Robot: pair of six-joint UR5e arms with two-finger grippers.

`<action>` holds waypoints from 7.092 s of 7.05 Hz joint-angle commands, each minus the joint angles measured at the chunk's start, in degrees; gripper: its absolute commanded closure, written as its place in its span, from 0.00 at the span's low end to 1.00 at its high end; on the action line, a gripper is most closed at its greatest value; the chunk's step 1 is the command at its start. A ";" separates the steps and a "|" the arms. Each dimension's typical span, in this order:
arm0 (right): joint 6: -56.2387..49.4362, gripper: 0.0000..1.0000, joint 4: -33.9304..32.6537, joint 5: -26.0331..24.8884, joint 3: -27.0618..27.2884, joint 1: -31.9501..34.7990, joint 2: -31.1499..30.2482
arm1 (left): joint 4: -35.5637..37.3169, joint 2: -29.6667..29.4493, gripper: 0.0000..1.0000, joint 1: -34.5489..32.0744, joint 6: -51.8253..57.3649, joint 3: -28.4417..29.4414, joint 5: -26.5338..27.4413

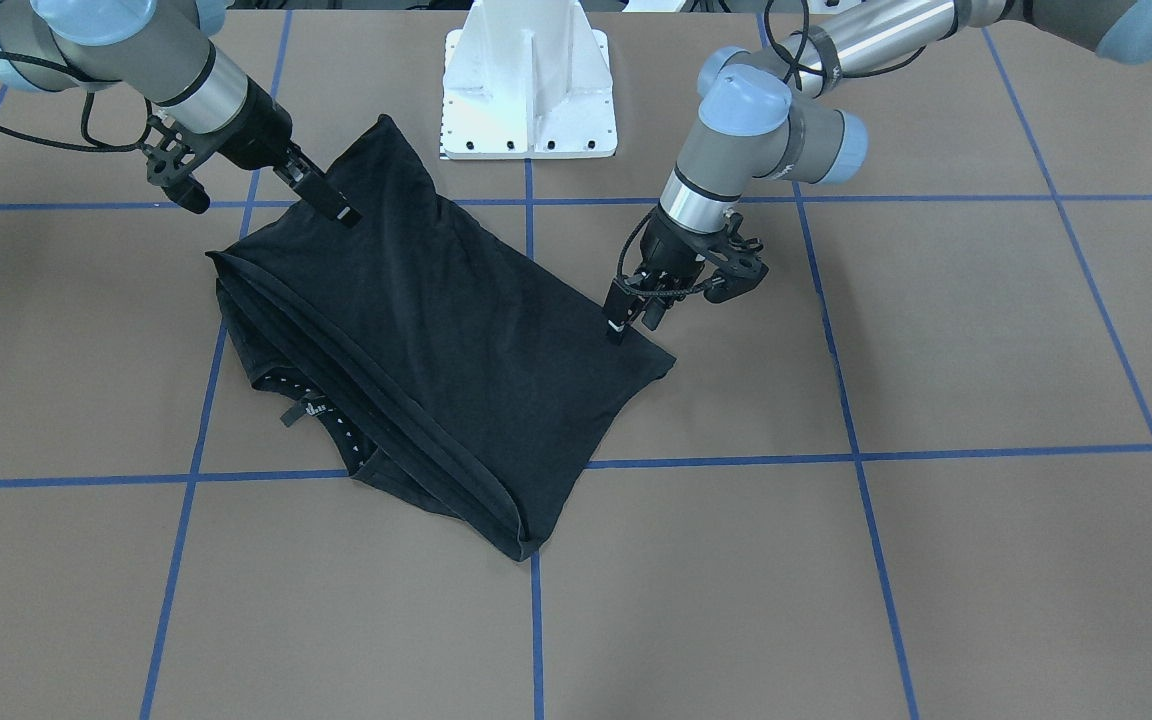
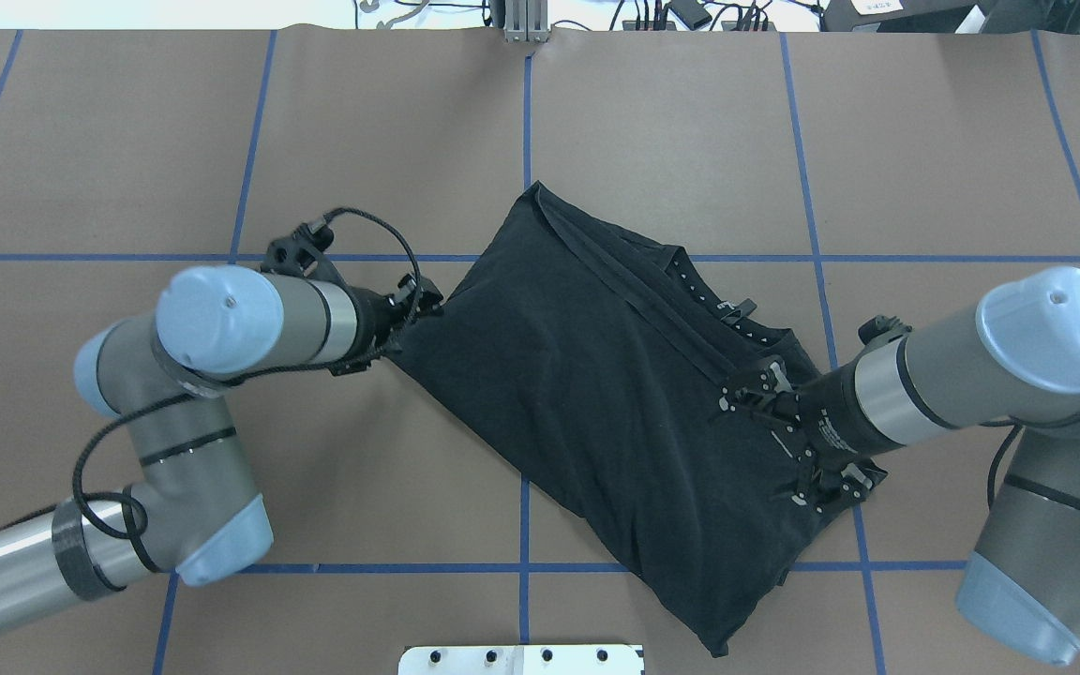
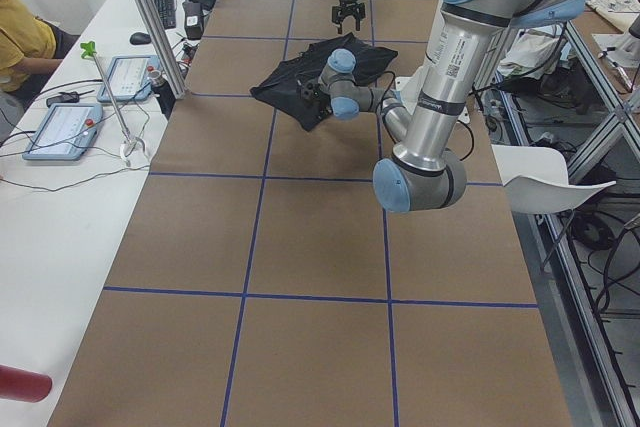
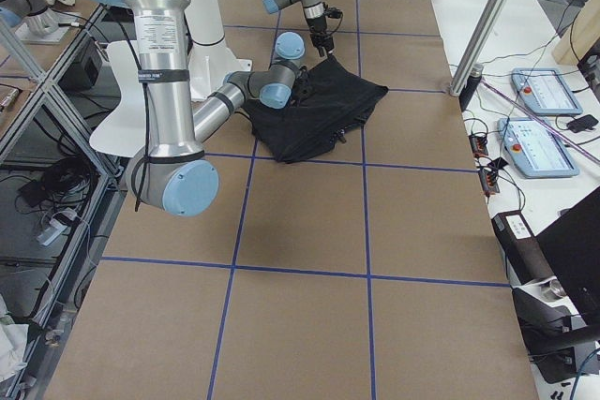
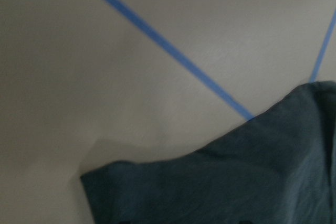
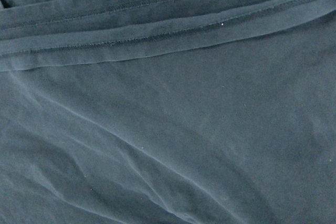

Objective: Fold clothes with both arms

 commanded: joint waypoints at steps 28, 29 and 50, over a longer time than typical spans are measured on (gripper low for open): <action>-1.47 0.08 -15.91 -40.25 -7.62 -23.99 12.74 | -14.29 -1.98 0.00 -19.36 20.29 5.62 -13.43; -1.47 0.09 -16.00 -42.95 -7.99 -22.78 13.88 | -14.29 -1.98 0.00 -19.27 20.21 5.54 -13.43; -2.00 1.00 -18.99 -43.59 -6.06 -20.66 11.26 | -14.38 10.30 0.04 0.53 -0.84 -9.39 2.96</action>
